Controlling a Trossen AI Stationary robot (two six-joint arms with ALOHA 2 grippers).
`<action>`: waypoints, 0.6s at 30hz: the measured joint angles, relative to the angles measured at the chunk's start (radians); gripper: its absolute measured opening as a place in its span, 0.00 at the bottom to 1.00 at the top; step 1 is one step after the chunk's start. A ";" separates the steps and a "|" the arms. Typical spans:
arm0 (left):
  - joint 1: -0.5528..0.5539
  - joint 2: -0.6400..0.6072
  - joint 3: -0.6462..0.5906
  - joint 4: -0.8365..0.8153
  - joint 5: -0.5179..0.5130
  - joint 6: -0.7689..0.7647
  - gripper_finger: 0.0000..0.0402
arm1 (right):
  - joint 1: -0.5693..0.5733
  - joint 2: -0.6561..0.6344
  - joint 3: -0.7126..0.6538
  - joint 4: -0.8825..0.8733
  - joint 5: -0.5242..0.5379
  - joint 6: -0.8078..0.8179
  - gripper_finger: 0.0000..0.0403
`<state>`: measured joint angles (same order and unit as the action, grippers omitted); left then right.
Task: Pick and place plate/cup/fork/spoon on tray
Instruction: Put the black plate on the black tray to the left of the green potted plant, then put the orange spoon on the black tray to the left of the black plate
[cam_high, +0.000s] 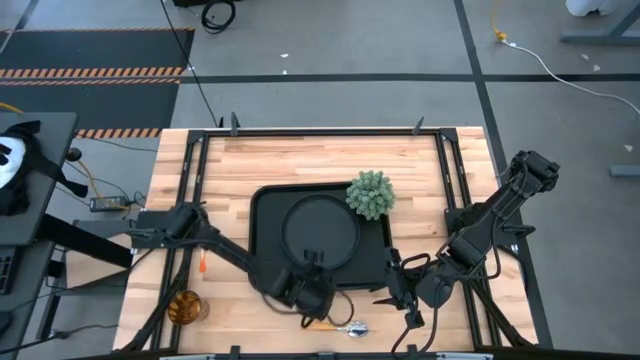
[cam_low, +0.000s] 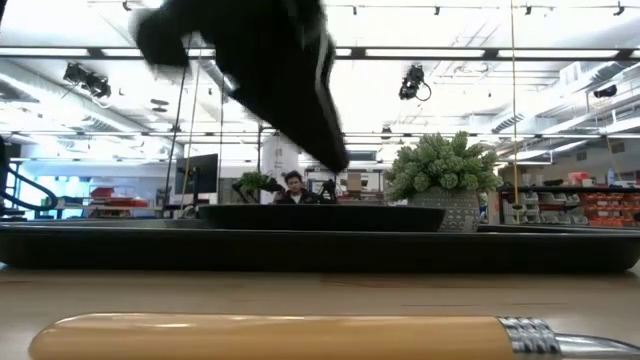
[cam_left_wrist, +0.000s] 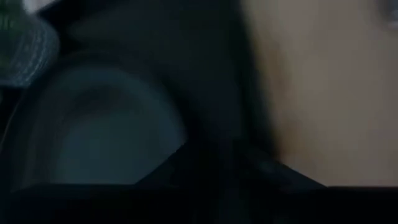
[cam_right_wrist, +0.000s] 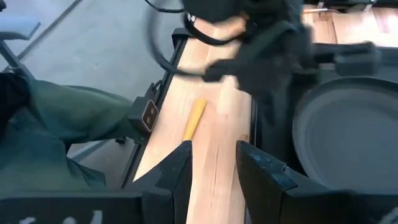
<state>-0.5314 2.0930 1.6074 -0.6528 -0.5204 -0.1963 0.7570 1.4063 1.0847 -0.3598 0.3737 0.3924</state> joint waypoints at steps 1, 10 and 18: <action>-0.017 0.000 0.018 -0.013 0.001 -0.005 0.25 | 0.000 0.000 0.000 0.007 0.000 -0.001 0.32; -0.147 0.001 0.049 -0.047 -0.107 -0.094 0.21 | -0.006 0.020 0.000 0.094 -0.072 -0.001 0.32; -0.234 0.001 0.049 -0.049 -0.108 -0.221 0.19 | 0.025 0.263 0.010 0.468 -0.033 0.116 0.31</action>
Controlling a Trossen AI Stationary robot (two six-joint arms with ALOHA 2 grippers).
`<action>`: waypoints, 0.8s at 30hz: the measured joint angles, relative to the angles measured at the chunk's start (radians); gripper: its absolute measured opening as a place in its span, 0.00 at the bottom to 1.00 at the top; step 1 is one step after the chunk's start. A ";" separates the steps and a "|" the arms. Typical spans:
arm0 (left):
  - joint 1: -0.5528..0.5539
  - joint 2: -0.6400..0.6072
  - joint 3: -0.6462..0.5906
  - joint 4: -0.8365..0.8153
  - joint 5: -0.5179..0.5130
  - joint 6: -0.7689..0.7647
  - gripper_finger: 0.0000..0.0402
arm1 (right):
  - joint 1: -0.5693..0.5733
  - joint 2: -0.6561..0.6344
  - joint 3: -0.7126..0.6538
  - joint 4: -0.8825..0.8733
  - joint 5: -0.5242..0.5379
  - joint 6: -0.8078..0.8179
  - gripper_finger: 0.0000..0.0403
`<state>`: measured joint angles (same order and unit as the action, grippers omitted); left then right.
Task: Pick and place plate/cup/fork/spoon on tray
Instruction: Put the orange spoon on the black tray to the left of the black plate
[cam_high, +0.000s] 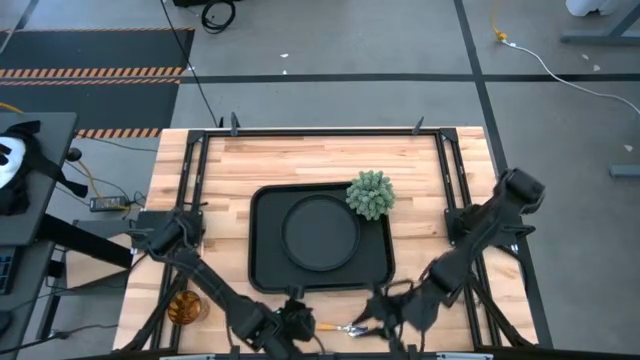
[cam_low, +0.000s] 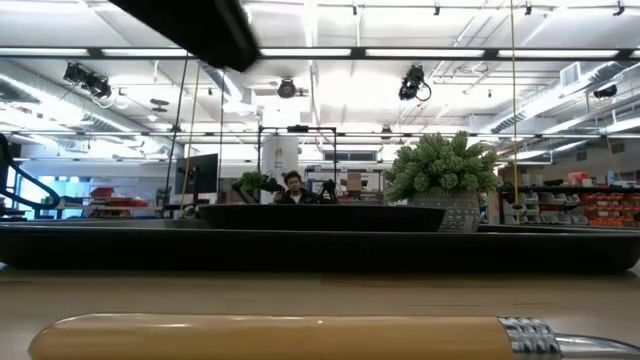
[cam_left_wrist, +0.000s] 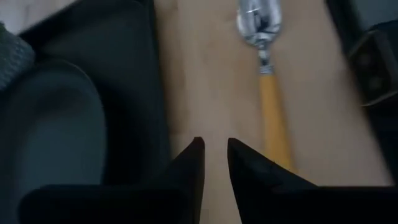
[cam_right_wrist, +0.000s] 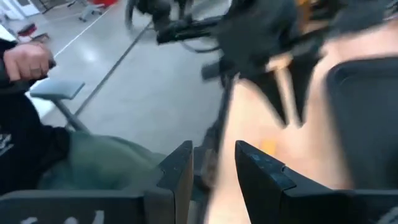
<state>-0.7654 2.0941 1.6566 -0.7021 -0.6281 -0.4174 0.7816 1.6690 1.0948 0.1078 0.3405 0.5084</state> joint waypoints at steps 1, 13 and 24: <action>-0.013 0.000 0.000 0.000 0.000 -0.031 0.19 | 0.007 0.037 0.015 0.014 0.000 0.025 0.31; -0.208 0.000 0.000 0.002 -0.077 -0.334 0.19 | 0.055 0.419 0.423 -0.174 0.012 0.104 0.32; -0.291 0.000 0.000 0.012 -0.186 -0.479 0.19 | 0.018 0.474 0.524 -0.495 0.090 0.169 0.45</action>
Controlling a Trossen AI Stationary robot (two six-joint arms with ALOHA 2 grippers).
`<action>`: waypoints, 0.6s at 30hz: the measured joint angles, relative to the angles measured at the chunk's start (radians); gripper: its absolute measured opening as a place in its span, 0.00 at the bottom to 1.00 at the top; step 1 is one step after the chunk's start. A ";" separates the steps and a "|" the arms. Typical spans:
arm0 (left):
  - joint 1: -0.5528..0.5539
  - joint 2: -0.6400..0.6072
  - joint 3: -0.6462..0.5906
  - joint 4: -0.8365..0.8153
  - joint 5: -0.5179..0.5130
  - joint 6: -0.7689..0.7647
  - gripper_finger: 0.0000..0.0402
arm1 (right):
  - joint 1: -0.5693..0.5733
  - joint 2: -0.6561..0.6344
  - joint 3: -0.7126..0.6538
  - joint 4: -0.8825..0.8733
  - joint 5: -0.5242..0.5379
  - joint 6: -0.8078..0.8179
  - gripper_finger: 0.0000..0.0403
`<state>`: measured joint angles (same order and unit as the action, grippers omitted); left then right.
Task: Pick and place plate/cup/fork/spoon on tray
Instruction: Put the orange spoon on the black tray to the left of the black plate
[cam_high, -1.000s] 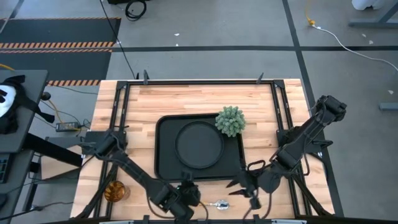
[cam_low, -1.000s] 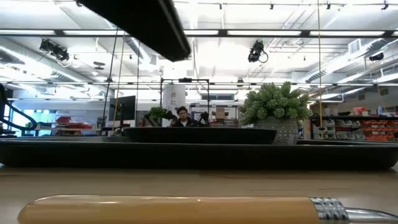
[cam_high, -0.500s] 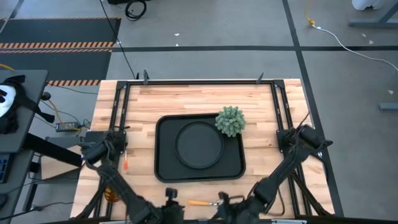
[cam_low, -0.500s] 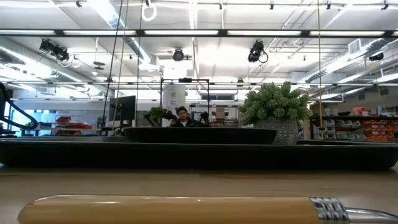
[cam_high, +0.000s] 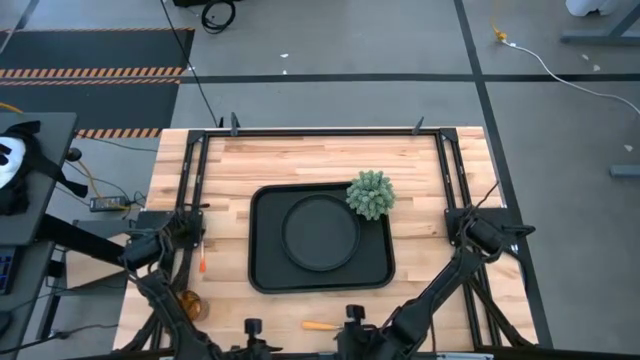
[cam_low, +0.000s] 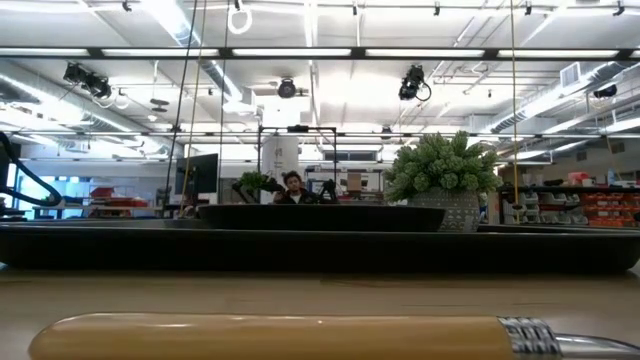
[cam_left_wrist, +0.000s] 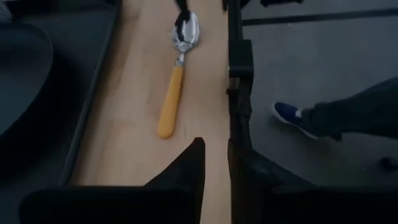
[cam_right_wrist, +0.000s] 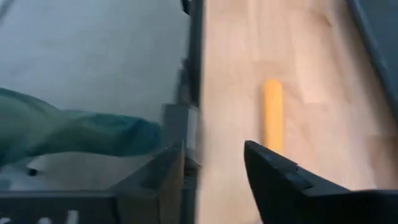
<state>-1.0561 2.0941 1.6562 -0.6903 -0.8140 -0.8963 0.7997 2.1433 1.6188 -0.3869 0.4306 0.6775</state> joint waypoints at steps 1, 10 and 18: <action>-0.002 0.000 0.000 0.000 -0.012 -0.005 0.19 | -0.005 0.000 0.000 -0.021 0.002 0.003 0.47; 0.013 0.000 0.000 -0.001 -0.091 0.023 0.19 | -0.058 0.000 -0.098 -0.025 -0.025 0.006 0.58; 0.049 0.000 0.000 -0.002 -0.101 0.092 0.19 | -0.086 0.000 -0.156 -0.007 -0.117 -0.056 0.53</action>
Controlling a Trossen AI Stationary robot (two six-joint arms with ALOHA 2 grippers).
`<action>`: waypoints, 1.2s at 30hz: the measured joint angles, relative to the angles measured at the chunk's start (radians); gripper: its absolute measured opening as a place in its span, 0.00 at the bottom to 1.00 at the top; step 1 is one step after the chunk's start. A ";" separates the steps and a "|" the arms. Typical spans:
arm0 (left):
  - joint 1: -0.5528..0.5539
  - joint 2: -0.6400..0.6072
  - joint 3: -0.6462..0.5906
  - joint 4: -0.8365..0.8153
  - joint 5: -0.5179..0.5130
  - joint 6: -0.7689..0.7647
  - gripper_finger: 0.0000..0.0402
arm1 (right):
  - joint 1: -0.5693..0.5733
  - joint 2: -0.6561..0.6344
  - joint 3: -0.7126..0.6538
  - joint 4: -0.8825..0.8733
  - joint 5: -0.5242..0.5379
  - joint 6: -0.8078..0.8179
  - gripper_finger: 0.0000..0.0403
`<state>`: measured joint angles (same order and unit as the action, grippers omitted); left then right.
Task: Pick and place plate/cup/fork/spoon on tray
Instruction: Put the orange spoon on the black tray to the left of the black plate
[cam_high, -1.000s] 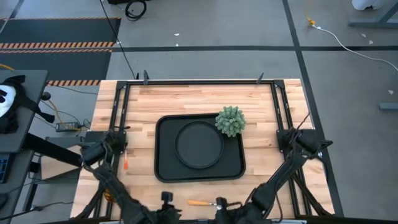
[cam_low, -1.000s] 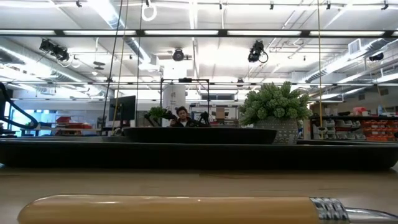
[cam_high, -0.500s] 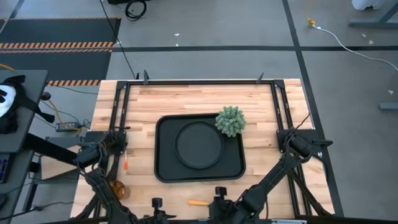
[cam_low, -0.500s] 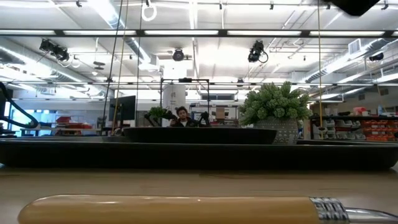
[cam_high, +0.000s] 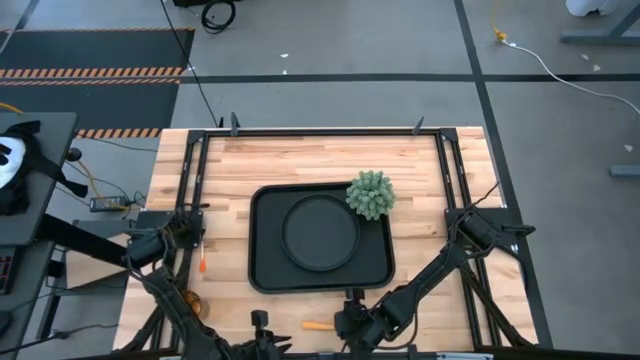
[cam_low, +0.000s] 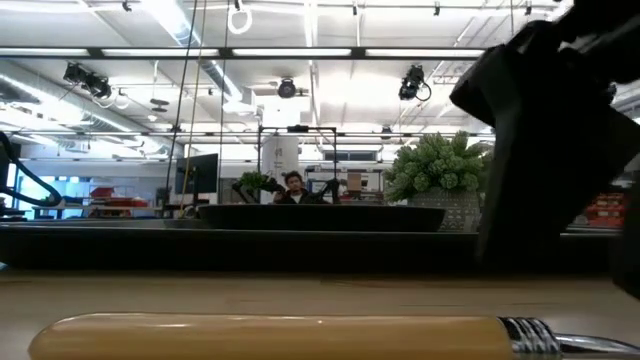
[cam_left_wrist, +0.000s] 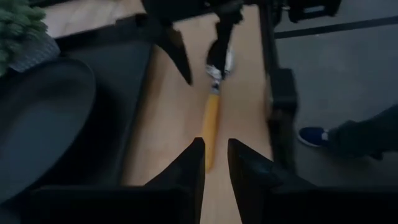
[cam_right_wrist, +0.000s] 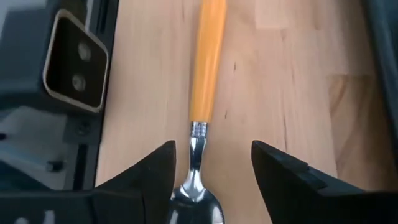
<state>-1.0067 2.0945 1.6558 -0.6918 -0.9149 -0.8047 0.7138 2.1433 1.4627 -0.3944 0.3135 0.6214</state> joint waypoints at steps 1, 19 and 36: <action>0.005 0.000 0.000 0.000 -0.007 0.005 0.19 | -0.002 0.000 -0.004 0.007 -0.004 -0.018 0.53; 0.035 0.000 0.000 -0.001 -0.016 0.032 0.19 | -0.007 -0.002 -0.099 0.147 -0.019 -0.117 0.41; 0.035 0.000 0.000 0.000 -0.016 0.031 0.19 | -0.008 -0.004 -0.117 0.179 -0.014 -0.075 0.17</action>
<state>-0.9714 2.0945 1.6558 -0.6915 -0.9311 -0.7739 0.7055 2.1396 1.3460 -0.2152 0.2996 0.5463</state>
